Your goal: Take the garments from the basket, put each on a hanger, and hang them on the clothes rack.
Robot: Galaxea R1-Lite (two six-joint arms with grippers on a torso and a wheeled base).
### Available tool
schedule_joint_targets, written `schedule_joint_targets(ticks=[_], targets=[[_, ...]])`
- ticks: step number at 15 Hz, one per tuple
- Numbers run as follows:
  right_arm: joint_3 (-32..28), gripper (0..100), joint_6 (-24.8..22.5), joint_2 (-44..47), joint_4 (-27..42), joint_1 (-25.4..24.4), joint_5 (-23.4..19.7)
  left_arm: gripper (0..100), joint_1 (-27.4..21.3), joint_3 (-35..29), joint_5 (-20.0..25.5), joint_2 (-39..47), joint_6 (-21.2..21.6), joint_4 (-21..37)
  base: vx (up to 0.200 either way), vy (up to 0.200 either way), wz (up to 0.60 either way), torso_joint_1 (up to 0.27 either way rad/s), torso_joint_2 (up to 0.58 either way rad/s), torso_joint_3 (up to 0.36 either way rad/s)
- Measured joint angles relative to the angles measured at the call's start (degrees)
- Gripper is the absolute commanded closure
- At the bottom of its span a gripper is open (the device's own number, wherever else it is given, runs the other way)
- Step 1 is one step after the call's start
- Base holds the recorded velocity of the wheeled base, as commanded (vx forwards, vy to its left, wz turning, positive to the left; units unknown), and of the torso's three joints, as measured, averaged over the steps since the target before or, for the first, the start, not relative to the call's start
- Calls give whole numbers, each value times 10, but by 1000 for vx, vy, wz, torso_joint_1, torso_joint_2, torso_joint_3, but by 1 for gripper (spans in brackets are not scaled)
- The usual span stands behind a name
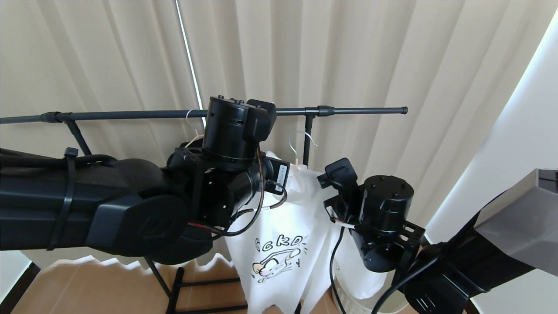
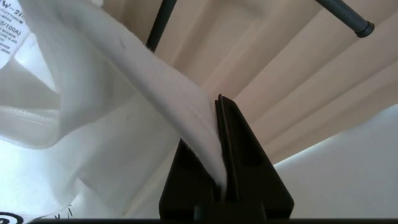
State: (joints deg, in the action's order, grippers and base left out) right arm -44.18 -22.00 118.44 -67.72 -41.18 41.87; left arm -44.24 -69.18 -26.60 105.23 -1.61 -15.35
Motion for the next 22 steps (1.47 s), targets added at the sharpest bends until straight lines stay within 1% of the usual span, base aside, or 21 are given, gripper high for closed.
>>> schedule_joint_targets(ticks=[2,6,9,15,19,22], targets=[[-7,100,1,11,-1,-7,4,100,-2,-1,0,-1,-3,0,0,0,0,0,0,0],[-32,100,15,34,-44,-12,4,100,-5,-1,0,-1,-7,0,0,0,0,0,0,0],[-44,100,58,41,-46,-13,-3,100,-9,-3,0,0,-15,-1,0,0,0,0,0,0],[-53,100,111,27,-50,-11,-55,100,-9,-3,0,-1,-22,-1,0,0,0,0,0,0],[-58,100,131,17,-49,-5,-74,100,-8,1,0,-11,-22,-3,0,0,0,0,0,0],[-63,100,144,8,-49,1,-94,100,-8,17,2,-19,-17,-4,0,0,0,0,0,0]])
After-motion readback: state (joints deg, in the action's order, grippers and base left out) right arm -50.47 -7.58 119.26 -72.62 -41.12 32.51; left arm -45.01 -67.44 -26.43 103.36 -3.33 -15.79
